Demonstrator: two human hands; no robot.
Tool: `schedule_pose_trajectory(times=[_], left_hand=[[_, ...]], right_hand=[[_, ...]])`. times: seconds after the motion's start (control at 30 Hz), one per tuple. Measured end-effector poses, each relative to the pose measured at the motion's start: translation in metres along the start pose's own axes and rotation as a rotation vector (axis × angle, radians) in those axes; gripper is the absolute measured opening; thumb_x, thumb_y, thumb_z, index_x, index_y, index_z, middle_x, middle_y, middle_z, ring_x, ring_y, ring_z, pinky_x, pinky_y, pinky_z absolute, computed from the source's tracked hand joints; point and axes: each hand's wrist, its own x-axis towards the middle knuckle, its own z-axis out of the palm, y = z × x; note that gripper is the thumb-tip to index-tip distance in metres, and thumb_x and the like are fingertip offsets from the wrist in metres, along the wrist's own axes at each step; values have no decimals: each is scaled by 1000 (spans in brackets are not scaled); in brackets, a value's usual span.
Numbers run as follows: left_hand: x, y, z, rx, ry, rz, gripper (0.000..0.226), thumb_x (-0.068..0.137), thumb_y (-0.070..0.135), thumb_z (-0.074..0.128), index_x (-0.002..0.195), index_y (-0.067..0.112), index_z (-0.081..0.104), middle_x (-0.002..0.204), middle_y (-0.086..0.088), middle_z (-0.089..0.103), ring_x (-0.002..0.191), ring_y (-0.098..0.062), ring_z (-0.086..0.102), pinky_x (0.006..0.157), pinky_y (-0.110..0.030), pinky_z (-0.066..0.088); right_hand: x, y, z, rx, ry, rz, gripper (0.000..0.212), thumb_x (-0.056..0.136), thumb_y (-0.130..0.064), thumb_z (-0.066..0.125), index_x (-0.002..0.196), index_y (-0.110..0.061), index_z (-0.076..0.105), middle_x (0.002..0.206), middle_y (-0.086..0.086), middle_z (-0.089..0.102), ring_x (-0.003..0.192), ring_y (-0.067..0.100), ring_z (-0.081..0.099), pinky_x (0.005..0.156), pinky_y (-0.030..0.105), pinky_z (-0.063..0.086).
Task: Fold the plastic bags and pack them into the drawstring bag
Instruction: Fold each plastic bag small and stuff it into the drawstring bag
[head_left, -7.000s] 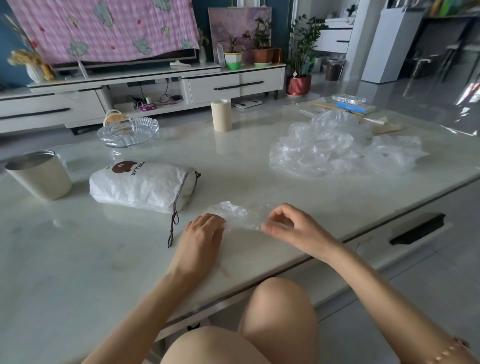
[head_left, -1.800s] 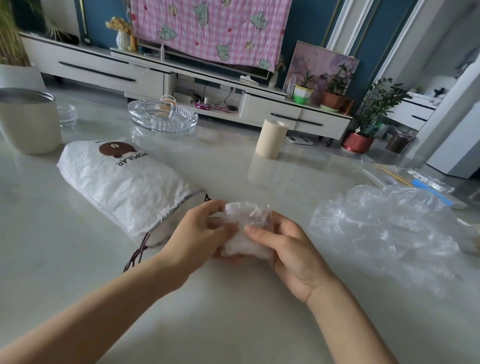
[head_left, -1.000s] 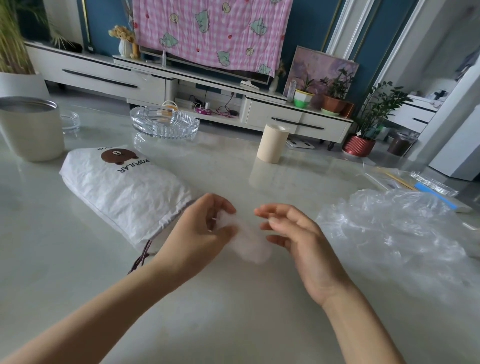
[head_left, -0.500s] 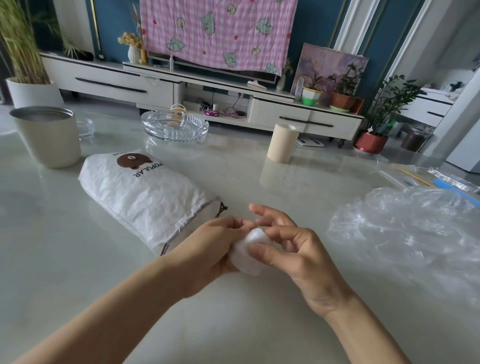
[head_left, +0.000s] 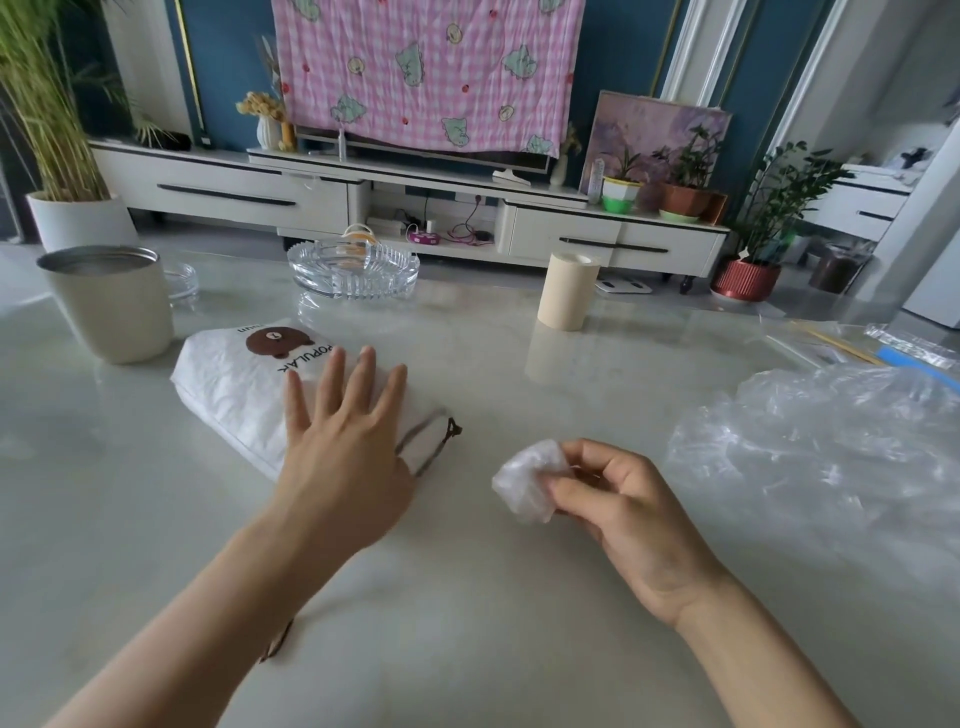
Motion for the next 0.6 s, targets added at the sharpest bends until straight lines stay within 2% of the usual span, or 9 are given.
schedule_pose_trajectory(times=[0.07, 0.13, 0.23, 0.3, 0.37, 0.47, 0.53, 0.6], left_hand=[[0, 3, 1, -72, 66, 3, 76, 76, 39, 13, 149, 21, 18, 158, -4, 6, 145, -25, -5, 113, -46, -9], [2, 7, 3, -157, 121, 2, 71, 81, 43, 10, 147, 23, 26, 157, 0, 14, 146, -21, -1, 114, -43, -9], [-1, 18, 5, -305, 157, 43, 78, 78, 55, 2, 144, 28, 33, 156, 6, 20, 145, -15, 3, 114, -36, -9], [-7, 29, 7, -376, 129, 121, 84, 72, 57, -3, 144, 32, 32, 155, 12, 18, 145, -9, 0, 114, -30, -11], [-16, 41, 9, -467, 91, 192, 80, 72, 59, -2, 143, 37, 29, 151, 22, 11, 142, 0, -6, 113, -24, -15], [-24, 54, 7, -635, 66, 228, 67, 73, 63, 2, 135, 49, 24, 142, 33, 4, 138, 10, -10, 111, -17, -17], [-30, 60, 8, -636, 56, 275, 56, 75, 64, 2, 129, 54, 16, 140, 36, 0, 137, 12, -12, 111, -17, -17], [-37, 67, 14, -573, 76, 341, 55, 83, 65, 2, 134, 52, 15, 145, 33, 0, 139, 7, -12, 112, -22, -17]], right_hand=[[1, 2, 3, -126, 83, -73, 12, 77, 0, 71, 73, -10, 66, 72, 1, 68, 69, 8, 61, 68, 17, 49], [2, 4, 8, -145, 143, -142, 24, 71, -2, 76, 68, -12, 55, 68, 0, 63, 62, 8, 57, 63, 17, 47], [2, 10, 17, -153, 143, -270, 31, 68, -5, 80, 69, -17, 52, 65, -6, 60, 62, 7, 55, 63, 18, 46], [2, 14, 22, -283, 161, -407, 27, 70, -11, 79, 70, -24, 55, 67, -10, 60, 64, 2, 54, 66, 14, 44], [3, 16, 23, -482, 240, -585, 25, 71, -12, 70, 69, -31, 52, 68, -17, 55, 68, 0, 50, 67, 10, 38], [6, 17, 19, -613, 414, -750, 19, 72, -10, 67, 70, -24, 54, 77, -17, 45, 76, 4, 45, 70, 16, 36], [9, 19, 16, -637, 524, -787, 14, 73, -16, 64, 78, -18, 51, 85, -9, 42, 81, 9, 43, 75, 18, 36], [10, 23, 15, -587, 554, -673, 25, 67, -17, 58, 84, -26, 43, 88, -10, 40, 82, 7, 42, 75, 16, 35]])
